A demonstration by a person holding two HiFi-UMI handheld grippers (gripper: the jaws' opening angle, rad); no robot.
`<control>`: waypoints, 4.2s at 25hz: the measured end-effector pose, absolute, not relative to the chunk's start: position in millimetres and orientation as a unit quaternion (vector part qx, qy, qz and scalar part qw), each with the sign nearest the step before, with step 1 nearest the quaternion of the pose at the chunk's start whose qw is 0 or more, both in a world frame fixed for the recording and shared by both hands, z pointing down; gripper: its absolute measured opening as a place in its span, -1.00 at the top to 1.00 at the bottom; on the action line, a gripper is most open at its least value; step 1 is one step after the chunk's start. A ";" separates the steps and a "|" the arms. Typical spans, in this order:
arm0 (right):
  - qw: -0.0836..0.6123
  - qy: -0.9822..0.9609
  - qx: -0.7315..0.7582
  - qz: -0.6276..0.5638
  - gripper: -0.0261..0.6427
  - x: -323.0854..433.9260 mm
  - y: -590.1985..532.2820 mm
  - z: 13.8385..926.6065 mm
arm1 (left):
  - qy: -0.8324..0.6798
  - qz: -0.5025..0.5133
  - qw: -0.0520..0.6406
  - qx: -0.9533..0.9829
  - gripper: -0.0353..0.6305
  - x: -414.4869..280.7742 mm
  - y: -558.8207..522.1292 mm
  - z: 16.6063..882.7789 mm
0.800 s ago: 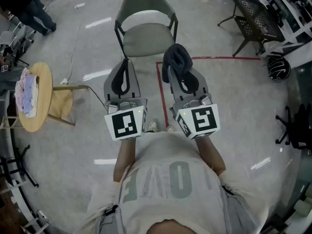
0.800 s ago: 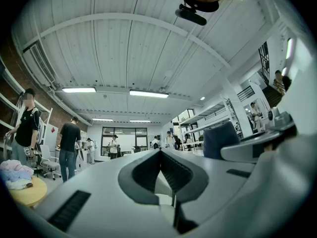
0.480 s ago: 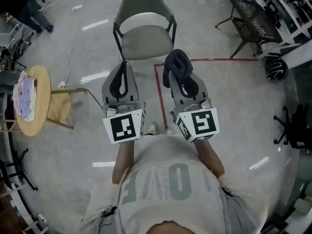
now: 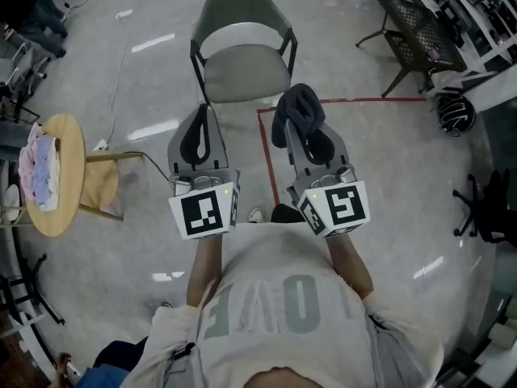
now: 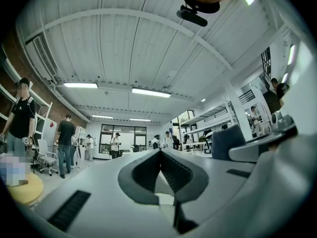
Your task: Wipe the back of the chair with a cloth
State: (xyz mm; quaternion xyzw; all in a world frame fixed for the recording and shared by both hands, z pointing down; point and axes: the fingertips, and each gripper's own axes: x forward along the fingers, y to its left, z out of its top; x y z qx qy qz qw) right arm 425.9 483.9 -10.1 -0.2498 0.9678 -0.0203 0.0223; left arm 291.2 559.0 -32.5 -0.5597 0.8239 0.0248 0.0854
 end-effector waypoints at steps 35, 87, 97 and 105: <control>0.002 0.981 -0.193 -0.024 0.74 119.2 20.7 -12.9 | 0.861 0.012 0.092 -0.500 0.85 -7.4 131.6 -40.4; -0.031 0.992 -0.074 -0.096 0.74 -208.4 -28.5 249.9 | 0.871 -0.035 -0.040 -0.488 0.85 -208.0 57.1 268.2; -0.068 0.990 -0.103 -0.065 0.74 -219.0 -38.8 273.6 | 0.873 -0.030 -0.061 -0.482 0.85 -202.3 61.3 285.1; -0.077 0.982 -0.165 -0.048 0.74 -195.2 -76.8 280.7 | 0.866 -0.031 -0.071 -0.494 0.85 -188.8 52.9 295.2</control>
